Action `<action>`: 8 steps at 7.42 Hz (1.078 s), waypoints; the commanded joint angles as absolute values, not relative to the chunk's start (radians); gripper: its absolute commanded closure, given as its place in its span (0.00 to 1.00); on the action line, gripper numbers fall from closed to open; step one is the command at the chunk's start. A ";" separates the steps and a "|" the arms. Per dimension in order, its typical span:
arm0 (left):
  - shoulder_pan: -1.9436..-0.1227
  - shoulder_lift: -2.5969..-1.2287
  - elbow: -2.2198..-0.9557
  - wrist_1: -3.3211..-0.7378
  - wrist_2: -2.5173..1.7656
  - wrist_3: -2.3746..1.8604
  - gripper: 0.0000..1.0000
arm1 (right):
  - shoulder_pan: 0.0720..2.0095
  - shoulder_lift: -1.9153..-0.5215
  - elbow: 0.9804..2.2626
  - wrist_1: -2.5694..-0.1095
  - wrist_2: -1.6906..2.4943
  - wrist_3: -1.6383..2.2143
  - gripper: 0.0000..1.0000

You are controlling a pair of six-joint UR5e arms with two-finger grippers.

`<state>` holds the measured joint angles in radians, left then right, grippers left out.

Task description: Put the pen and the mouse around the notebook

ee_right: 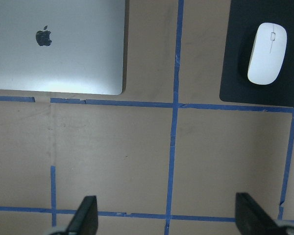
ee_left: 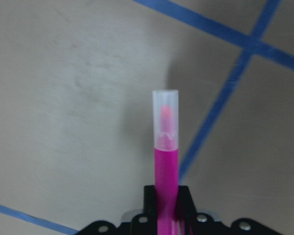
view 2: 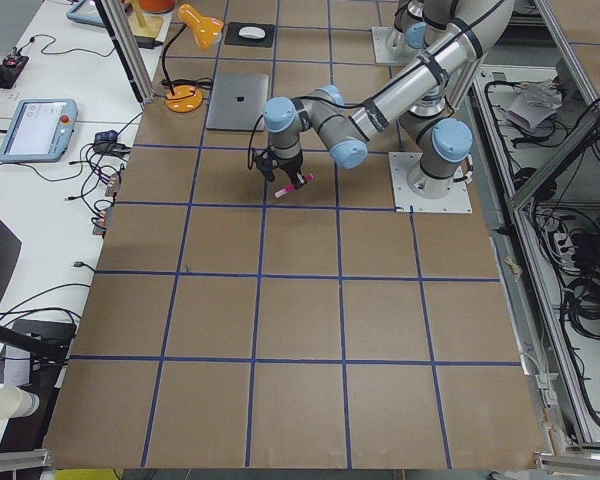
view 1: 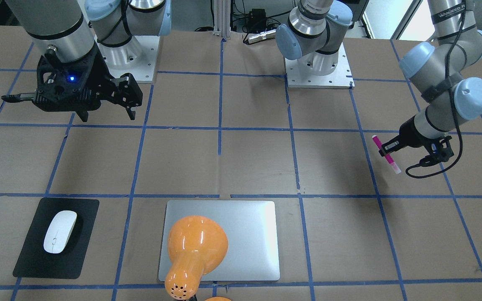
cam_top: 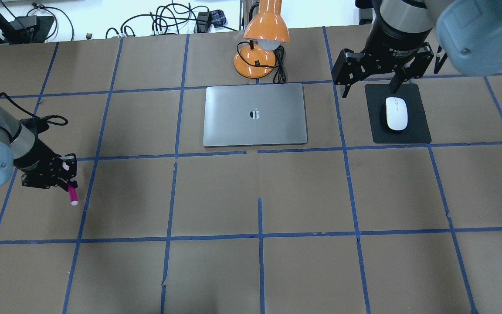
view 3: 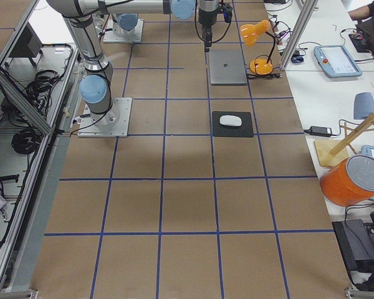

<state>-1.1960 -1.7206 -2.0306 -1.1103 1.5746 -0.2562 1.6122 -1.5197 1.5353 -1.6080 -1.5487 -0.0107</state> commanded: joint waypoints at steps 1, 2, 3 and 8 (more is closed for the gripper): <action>-1.430 -1.746 -1.976 -1.094 1.563 -0.748 1.00 | 1.612 -1.520 1.534 -1.608 -1.549 -0.011 0.00; -1.531 -1.759 -1.941 -1.094 1.565 -0.938 1.00 | 1.612 -1.520 1.535 -1.608 -1.554 -0.011 0.00; -1.636 -1.778 -1.928 -1.083 1.566 -1.133 1.00 | 1.612 -1.520 1.536 -1.608 -1.552 -0.011 0.00; -1.982 -1.965 -1.846 -0.925 1.566 -1.756 1.00 | 1.612 -1.519 1.537 -1.608 -1.557 -0.014 0.00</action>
